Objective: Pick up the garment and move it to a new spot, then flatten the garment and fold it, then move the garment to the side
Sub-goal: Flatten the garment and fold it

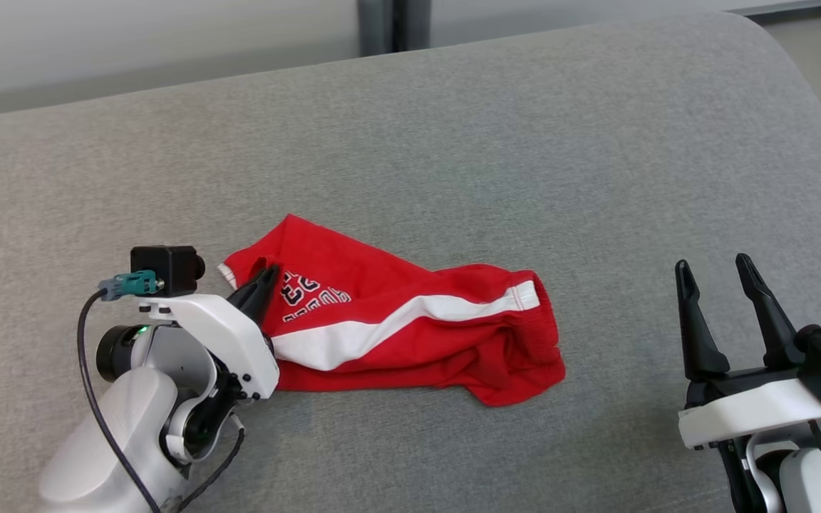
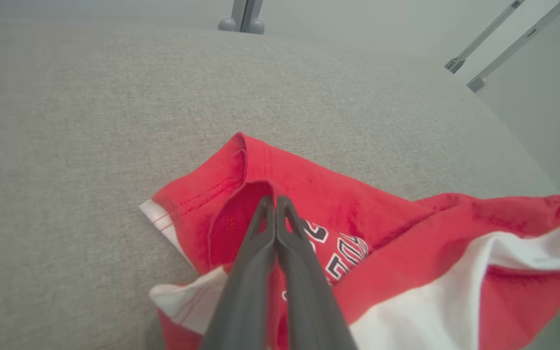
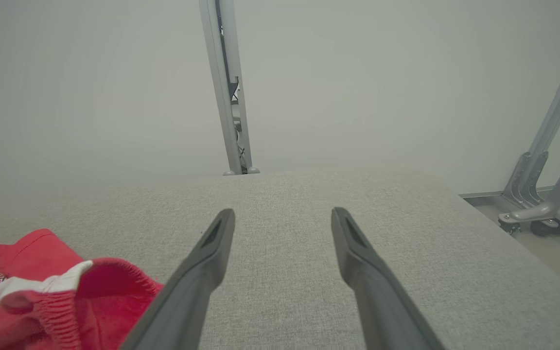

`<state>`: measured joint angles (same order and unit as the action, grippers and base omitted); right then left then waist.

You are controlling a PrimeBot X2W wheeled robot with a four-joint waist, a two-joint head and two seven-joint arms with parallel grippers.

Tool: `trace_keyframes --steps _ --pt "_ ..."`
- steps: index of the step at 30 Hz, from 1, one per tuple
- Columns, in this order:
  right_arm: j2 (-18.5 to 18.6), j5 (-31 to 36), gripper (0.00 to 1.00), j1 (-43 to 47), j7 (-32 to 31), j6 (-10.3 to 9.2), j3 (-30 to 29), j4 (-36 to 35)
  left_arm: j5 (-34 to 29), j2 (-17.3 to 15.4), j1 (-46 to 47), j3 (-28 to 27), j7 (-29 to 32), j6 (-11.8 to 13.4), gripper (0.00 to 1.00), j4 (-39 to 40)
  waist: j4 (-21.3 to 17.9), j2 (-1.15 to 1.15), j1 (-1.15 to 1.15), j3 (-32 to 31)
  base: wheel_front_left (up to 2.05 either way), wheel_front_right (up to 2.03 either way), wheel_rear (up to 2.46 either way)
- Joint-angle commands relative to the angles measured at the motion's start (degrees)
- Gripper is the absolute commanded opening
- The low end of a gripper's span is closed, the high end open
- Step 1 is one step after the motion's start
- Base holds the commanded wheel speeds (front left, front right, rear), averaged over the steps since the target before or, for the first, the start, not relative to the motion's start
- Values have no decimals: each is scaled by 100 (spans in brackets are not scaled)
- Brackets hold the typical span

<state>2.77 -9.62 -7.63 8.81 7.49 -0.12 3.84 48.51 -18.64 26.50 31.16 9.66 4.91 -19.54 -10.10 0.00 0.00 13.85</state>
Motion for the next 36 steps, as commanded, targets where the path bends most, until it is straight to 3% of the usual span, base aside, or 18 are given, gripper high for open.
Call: trace_keyframes --steps 1,3,4,5,6,9,18,27,31,36 --pt "21 -14 100 -49 60 1 -4 24 -24 71 179 9 -104 -89 0 -314 -72 0 0 31 0 0 0" --pt "21 -21 100 -50 65 1 -1 34 -39 111 224 27 -145 -127 0 -470 -80 0 0 28 0 0 0" --pt "22 -25 100 -47 64 1 3 43 -64 145 272 24 -224 -150 10 -607 -83 0 0 23 0 0 0" --pt "22 -24 100 -40 65 1 2 50 -97 175 316 28 -325 -180 44 -704 -76 0 0 17 0 0 0" --pt "22 -20 100 -31 67 1 -2 56 -146 213 342 36 -453 -183 100 -782 -58 0 0 4 0 0 0" --pt "22 9 100 -1 53 1 30 50 -292 265 321 31 -900 -168 100 -862 25 0 0 -61 0 0 0" --pt "22 124 100 69 -39 1 119 3 -682 136 -316 -353 -2291 344 100 -126 424 0 0 -384 0 0 0" --pt "23 177 100 158 -155 1 174 -65 -1537 -222 -1238 -866 -2474 967 100 1282 826 0 0 -694 0 0 0" --pt "25 187 100 217 -187 1 209 -58 -1768 -277 -1677 -1158 -2474 1042 100 1793 920 0 0 -838 0 0 0" --pt "23 218 100 322 -224 1 230 -51 -1898 -313 -2185 -1373 -2474 916 100 2192 1006 0 0 -1013 0 0 0"
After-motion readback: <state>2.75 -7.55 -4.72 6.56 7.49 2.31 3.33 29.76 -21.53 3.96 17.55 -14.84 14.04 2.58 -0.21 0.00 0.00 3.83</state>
